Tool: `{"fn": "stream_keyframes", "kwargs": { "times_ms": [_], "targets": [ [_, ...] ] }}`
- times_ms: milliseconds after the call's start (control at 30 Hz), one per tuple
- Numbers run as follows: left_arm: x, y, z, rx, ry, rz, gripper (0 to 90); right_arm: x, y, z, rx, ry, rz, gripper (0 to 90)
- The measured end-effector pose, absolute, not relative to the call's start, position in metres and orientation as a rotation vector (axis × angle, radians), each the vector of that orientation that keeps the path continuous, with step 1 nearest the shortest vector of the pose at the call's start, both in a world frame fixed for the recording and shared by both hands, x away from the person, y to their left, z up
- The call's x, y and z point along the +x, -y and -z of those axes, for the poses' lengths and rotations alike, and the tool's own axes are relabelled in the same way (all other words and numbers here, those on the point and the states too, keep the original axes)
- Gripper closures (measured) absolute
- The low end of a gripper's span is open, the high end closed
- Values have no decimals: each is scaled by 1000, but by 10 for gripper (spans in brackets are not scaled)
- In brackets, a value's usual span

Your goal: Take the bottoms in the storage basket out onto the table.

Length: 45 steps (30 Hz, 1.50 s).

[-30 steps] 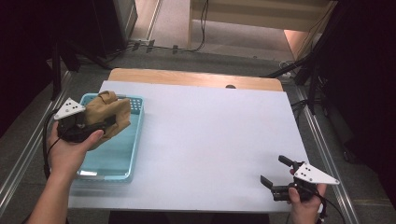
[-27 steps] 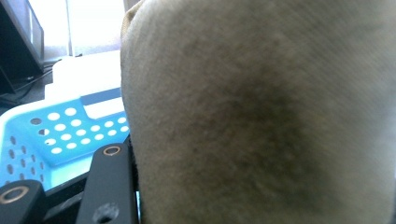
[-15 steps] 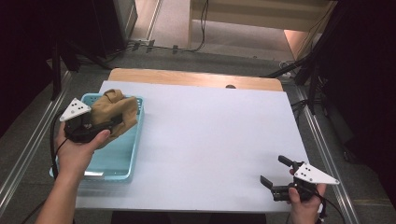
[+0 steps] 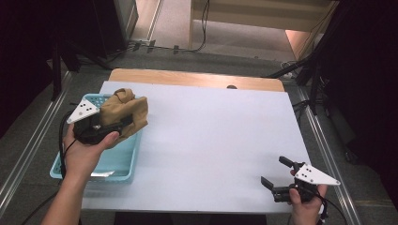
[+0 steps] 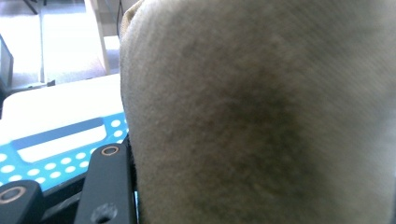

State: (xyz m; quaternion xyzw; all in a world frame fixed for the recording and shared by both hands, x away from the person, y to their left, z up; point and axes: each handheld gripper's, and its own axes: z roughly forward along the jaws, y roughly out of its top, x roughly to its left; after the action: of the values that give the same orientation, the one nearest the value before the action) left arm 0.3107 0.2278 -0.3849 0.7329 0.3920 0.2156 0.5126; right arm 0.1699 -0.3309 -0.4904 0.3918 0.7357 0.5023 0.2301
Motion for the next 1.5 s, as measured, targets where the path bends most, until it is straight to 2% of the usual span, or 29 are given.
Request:
{"fn": "stream_keyframes", "kwargs": {
  "times_ms": [633, 1500],
  "targets": [
    [306, -198, 376, 1752, -855, -469, 390, 172, 330, 492, 1087, -2019, -1386, 0],
    [317, -139, 384, 1765, -772, -393, 390, 174, 334, 493, 1093, -2010, -1361, 0]
  ]
}}
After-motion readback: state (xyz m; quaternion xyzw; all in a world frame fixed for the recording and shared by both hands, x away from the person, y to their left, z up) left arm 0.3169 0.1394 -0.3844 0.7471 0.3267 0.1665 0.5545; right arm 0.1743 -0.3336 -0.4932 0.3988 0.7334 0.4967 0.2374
